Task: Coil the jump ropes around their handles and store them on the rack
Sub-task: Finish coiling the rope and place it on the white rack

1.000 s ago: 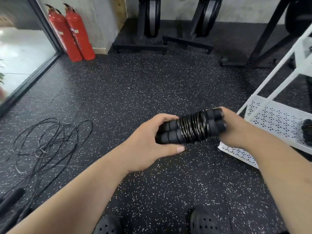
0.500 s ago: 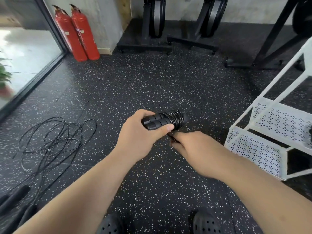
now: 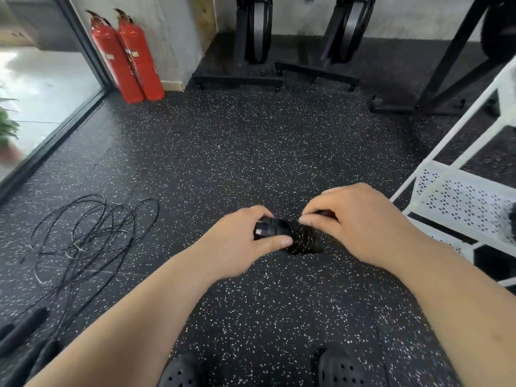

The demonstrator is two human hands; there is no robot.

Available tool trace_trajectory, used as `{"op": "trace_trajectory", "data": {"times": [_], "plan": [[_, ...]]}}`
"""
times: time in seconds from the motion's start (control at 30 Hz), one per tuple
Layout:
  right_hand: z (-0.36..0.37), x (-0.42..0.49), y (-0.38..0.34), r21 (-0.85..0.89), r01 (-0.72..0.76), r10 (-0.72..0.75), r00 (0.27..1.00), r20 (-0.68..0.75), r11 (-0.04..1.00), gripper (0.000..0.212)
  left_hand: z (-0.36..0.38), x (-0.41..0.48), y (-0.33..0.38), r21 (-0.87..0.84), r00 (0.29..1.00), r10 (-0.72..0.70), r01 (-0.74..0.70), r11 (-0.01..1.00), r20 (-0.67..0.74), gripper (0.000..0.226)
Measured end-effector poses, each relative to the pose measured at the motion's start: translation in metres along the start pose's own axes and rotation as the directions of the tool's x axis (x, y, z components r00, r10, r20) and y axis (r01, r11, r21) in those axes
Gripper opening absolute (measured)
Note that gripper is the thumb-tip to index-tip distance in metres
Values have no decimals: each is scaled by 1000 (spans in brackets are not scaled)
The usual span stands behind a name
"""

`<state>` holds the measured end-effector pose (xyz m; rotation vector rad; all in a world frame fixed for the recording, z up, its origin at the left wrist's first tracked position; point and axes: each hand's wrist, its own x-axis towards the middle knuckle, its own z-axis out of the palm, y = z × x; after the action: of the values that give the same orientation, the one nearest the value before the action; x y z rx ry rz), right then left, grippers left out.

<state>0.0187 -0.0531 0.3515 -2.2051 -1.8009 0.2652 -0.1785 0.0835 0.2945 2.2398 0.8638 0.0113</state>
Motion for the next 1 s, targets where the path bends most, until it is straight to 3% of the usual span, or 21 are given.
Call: {"op": "trace_trajectory", "data": {"times": [0.13,0.2,0.3,0.47,0.53,0.63,0.8,1.0], "plan": [[-9,-1,8,157,-40,35,999,35,987,15,3,0,3,27,999,10,-11,1000,52,36],[-13,-3,4,167,-40,36,999,23,985,13,3,5,0,-126,995,-93,96,987,31,38],[-16,-5,-8,87,25,-26,1000,10,996,24,1,12,-4,-374,963,-261,219,901,-65,43],[-8,-7,-25,-114,149,-143,988,54,982,30,7,16,-8,-424,935,-346,284,860,-75,41],[-8,-6,-21,-126,144,-142,990,25,982,30,4,15,-7,-336,949,-300,252,907,-99,34],[-14,-3,-9,-51,104,-106,993,-42,993,31,1,5,4,-147,990,-109,96,984,-84,30],[-17,-3,9,170,20,-15,999,-35,985,17,5,-10,18,59,985,163,-166,984,53,53],[-12,-1,9,345,-47,23,997,73,938,16,-4,-15,27,-1,932,344,-346,938,112,52]]}}
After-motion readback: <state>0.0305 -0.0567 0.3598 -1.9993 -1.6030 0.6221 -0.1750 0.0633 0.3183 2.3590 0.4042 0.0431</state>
